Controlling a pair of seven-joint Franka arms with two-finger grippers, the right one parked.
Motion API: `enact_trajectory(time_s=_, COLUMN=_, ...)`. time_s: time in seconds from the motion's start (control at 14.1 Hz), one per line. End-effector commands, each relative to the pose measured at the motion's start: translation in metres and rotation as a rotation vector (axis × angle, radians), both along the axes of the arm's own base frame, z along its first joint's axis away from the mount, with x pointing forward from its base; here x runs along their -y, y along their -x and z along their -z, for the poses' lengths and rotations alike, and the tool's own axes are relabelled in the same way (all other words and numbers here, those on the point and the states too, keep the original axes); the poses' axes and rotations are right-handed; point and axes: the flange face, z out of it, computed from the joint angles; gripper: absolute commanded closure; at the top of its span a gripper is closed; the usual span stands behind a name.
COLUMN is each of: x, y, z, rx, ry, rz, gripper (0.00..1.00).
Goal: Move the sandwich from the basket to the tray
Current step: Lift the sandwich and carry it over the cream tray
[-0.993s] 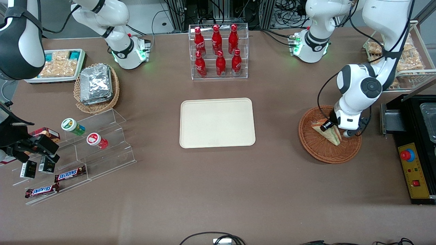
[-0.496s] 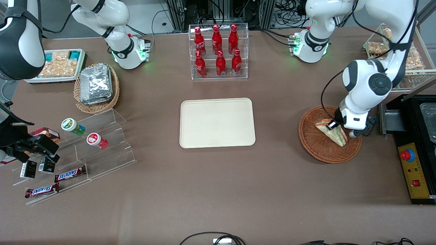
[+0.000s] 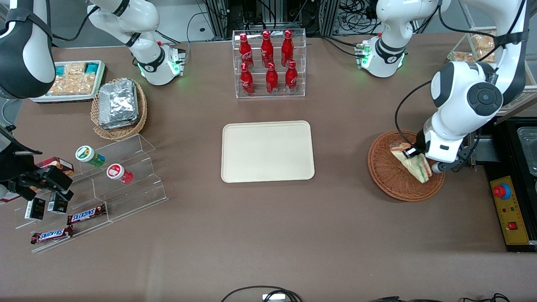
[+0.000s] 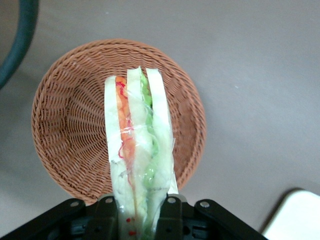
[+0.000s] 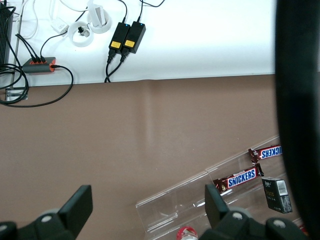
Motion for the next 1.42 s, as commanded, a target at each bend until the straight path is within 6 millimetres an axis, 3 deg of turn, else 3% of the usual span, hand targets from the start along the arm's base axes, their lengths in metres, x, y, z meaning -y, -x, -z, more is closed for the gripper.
enact_trajectory(time_s=0.0, x=0.042, y=0.000, z=-0.024, rx=-0.006, ry=-0.001, rz=0.093, gripper=1.00)
enact_trajectory(time_s=0.28, x=0.124, y=0.021, z=-0.025, rx=0.017, ry=-0.039, rz=0.283, gripper=1.00)
enact_trajectory(time_s=0.64, x=0.220, y=0.054, z=0.004, rx=0.045, ry=-0.052, rz=0.516, gripper=1.00)
enact_trajectory(time_s=1.13, x=0.301, y=0.107, z=0.040, rx=0.005, ry=-0.029, rz=0.686, gripper=1.00)
enact_trajectory(time_s=1.35, x=0.336, y=0.127, z=0.072, rx=0.000, ry=0.003, rz=0.672, gripper=1.00)
